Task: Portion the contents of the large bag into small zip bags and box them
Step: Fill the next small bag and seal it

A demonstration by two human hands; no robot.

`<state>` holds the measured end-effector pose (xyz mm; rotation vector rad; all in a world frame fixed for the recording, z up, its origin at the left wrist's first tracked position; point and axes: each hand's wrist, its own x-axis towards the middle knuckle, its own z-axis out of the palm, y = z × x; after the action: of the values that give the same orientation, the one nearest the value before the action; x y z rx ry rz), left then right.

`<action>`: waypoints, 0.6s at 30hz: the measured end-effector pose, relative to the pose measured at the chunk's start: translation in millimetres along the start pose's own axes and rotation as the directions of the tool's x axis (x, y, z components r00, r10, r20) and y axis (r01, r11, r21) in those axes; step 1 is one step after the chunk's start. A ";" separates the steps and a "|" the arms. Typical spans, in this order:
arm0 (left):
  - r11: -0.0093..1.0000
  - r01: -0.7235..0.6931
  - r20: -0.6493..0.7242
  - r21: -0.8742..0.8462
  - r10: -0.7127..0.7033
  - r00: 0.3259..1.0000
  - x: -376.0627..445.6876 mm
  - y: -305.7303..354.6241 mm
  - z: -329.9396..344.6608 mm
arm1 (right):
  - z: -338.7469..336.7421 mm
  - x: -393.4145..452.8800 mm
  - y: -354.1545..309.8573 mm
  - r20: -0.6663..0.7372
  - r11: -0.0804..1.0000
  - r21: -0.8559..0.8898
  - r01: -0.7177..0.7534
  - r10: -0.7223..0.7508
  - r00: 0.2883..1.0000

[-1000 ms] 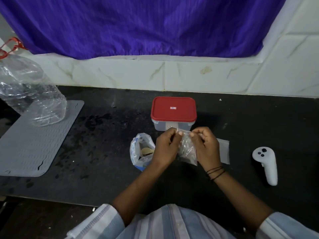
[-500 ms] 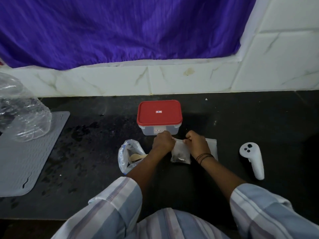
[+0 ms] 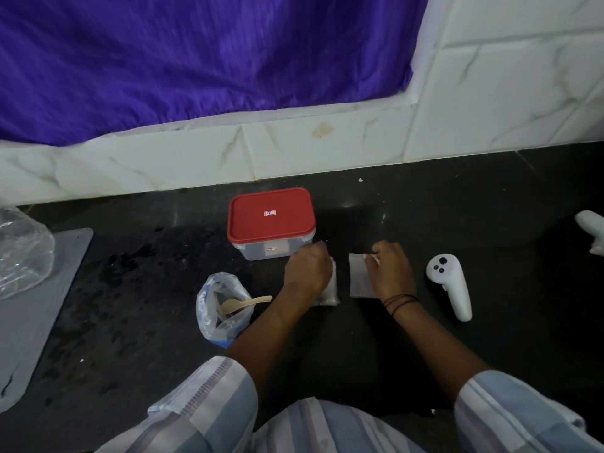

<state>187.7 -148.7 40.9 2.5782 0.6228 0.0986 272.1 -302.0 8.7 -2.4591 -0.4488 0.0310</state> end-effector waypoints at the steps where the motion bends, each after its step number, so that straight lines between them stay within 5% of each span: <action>1: 0.999 -0.051 0.038 -0.017 0.051 0.998 0.3 7.5 4.1 | -3.1 -2.4 10.0 0.028 0.998 -0.039 -0.039 0.040 0.999; 9: 0.985 -0.158 0.283 0.068 0.133 0.950 1.8 36.8 41.8 | -5.3 -15.9 34.4 0.141 0.987 -0.092 -0.132 0.144 0.980; 18: 0.977 -0.192 0.264 0.094 0.161 0.951 0.4 40.1 47.0 | -0.5 -18.1 30.8 0.112 0.944 0.080 -0.321 0.311 0.944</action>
<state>212.9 -200.4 18.4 2.6966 0.3096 -0.2162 264.7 -331.1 -10.7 -2.4155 -0.0848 0.3013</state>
